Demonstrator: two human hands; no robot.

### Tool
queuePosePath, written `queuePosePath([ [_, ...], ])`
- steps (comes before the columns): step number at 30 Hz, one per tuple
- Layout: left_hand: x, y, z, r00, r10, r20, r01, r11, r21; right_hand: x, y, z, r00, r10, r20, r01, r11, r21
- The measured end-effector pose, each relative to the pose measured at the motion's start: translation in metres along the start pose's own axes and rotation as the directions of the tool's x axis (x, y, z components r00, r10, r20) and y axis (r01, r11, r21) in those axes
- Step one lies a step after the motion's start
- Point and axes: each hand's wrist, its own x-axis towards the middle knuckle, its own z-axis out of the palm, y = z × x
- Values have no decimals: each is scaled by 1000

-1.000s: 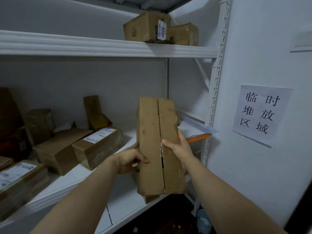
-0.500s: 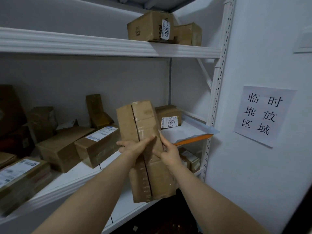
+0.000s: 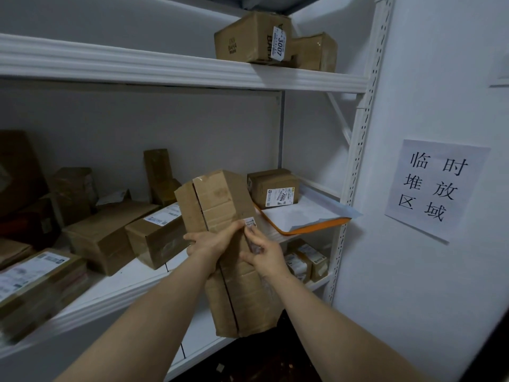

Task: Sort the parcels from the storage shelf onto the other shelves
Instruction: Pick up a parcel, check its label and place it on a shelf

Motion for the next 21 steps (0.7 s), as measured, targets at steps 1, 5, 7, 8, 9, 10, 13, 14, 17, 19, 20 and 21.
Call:
queuePosePath([
  [1, 0, 0, -1, 1000, -1, -2, 1, 1000, -9, 0, -1, 1, 1000, -8, 10, 9, 1000, -30],
  [5, 0, 1, -5, 1000, 19, 10, -18, 998, -61, 1, -4, 1, 999, -28, 26, 30, 998, -51],
  [7, -1, 1, -4, 997, 46, 57, -42, 996, -74, 2, -5, -2, 1000, -16, 6, 16, 999, -44],
  [8, -2, 1, -3, 996, 58, 70, -52, 996, -76, 2, -5, -4, 1000, -9, -2, 9, 999, -43],
  [9, -2, 2, -1, 995, 65, 71, -60, 995, -75, 1, -7, -6, 1000, -3, -5, 3, 999, -38],
  [10, -4, 3, 2, 996, 65, 61, -60, 996, -72, -2, -10, -9, 1000, 5, -2, -5, 999, -33],
  [13, -2, 3, 12, 997, 72, 28, -70, 996, -53, -4, -17, -18, 998, 67, -8, -67, 995, 71],
  [14, -3, 5, 15, 997, 76, 28, -74, 996, -55, -5, -20, -22, 994, 110, -25, -105, 985, 135],
  [17, -15, 15, 23, 991, 85, 105, -73, 991, -111, -10, -20, -51, 964, 227, -138, -199, 961, 193],
  [19, -23, 24, 28, 972, 89, 219, -53, 985, -165, -17, -12, -79, 913, 323, -248, -295, 944, 146],
  [20, -27, 28, 30, 953, 103, 286, -56, 984, -170, -25, -13, -92, 879, 383, -284, -358, 923, 137],
  [21, -32, 33, 34, 929, 121, 349, -67, 984, -162, -32, -9, -105, 848, 440, -297, -408, 898, 165],
])
